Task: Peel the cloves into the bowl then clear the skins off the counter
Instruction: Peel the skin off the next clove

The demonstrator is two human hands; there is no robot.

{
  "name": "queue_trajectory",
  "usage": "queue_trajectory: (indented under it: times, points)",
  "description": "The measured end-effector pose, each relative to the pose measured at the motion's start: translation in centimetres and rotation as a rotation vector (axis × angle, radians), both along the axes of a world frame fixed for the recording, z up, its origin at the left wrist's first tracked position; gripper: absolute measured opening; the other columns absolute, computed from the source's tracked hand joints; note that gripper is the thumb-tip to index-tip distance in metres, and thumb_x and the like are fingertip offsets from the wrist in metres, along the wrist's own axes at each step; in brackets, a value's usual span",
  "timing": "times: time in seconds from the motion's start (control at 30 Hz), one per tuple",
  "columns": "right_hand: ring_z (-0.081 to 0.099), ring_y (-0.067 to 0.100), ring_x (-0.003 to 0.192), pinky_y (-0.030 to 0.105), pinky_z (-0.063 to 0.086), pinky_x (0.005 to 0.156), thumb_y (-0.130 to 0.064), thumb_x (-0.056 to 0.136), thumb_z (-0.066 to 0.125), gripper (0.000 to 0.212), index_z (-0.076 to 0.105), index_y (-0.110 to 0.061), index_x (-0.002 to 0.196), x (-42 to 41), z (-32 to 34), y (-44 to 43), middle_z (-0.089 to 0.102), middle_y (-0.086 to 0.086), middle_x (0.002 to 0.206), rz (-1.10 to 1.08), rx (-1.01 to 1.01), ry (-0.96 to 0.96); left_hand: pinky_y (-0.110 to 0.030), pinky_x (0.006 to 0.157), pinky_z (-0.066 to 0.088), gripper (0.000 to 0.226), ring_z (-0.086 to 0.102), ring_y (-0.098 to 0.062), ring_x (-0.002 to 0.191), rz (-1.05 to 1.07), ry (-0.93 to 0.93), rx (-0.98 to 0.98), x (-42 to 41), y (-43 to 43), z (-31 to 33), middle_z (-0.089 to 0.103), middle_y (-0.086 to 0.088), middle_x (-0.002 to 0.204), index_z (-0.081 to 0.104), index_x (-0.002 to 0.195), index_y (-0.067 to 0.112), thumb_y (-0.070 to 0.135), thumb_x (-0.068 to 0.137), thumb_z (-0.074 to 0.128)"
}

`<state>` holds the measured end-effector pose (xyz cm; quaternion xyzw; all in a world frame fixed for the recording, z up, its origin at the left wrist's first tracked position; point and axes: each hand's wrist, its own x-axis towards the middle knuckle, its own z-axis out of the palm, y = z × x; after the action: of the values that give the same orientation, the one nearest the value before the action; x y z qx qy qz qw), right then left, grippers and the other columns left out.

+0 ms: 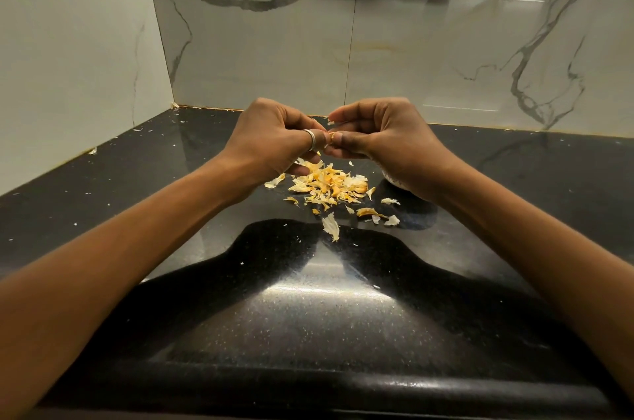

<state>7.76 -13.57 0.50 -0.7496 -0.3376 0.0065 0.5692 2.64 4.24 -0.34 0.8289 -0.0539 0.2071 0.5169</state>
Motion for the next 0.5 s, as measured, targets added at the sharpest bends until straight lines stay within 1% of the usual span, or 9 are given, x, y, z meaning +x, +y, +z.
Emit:
queue_trajectory:
  times: [0.1,0.17,0.27,0.43,0.5]
  points:
    - [0.075,0.026,0.090,0.037,0.061,0.085,0.004,0.090,0.066,0.030,0.063,0.002,0.120,-0.12,-0.02,0.01,0.075,0.016,0.100,-0.013,-0.023,-0.035,-0.032,0.059,0.059,0.010,0.073,-0.016,0.069,0.005,-0.003,0.004,0.02,-0.10,-0.18,0.074,-0.015,0.083,0.074,0.092,0.003,0.012,0.090,0.071]
    - [0.075,0.025,0.090,0.034,0.062,0.082,0.002,0.091,0.066,0.029,0.063,0.002,0.119,-0.27,-0.02,0.02,0.074,0.016,0.100,-0.012,-0.031,-0.054,-0.035,0.061,0.061,0.011,0.074,-0.018,0.070,0.013,-0.019,0.016,0.02,-0.17,-0.28,0.073,-0.013,0.081,0.074,0.089,0.004,0.015,0.090,0.072]
    - [0.075,0.024,0.088,0.029,0.062,0.079,0.001,0.091,0.065,0.027,0.063,0.002,0.118,-0.48,-0.05,0.05,0.074,0.016,0.099,-0.009,-0.023,-0.055,-0.036,0.061,0.062,0.011,0.074,-0.020,0.069,0.015,-0.035,0.035,-0.04,-0.22,-0.29,0.073,-0.013,0.078,0.073,0.085,0.007,0.017,0.089,0.073]
    - [0.075,0.024,0.087,0.030,0.062,0.079,-0.002,0.091,0.065,0.021,0.065,0.000,0.112,-0.43,-0.01,0.05,0.074,0.016,0.097,-0.022,-0.024,-0.051,-0.038,0.063,0.062,0.015,0.074,-0.019,0.068,0.004,-0.021,0.038,-0.16,-0.24,-0.15,0.072,-0.013,0.080,0.072,0.089,0.004,0.019,0.090,0.072]
    - [0.075,0.020,0.084,0.027,0.061,0.076,-0.004,0.092,0.065,0.016,0.066,-0.002,0.108,-0.47,-0.03,0.09,0.074,0.015,0.095,-0.023,-0.035,-0.046,-0.037,0.063,0.062,0.014,0.074,-0.018,0.068,0.000,-0.020,0.032,-0.26,-0.35,-0.12,0.072,-0.013,0.079,0.072,0.087,0.006,0.019,0.091,0.071]
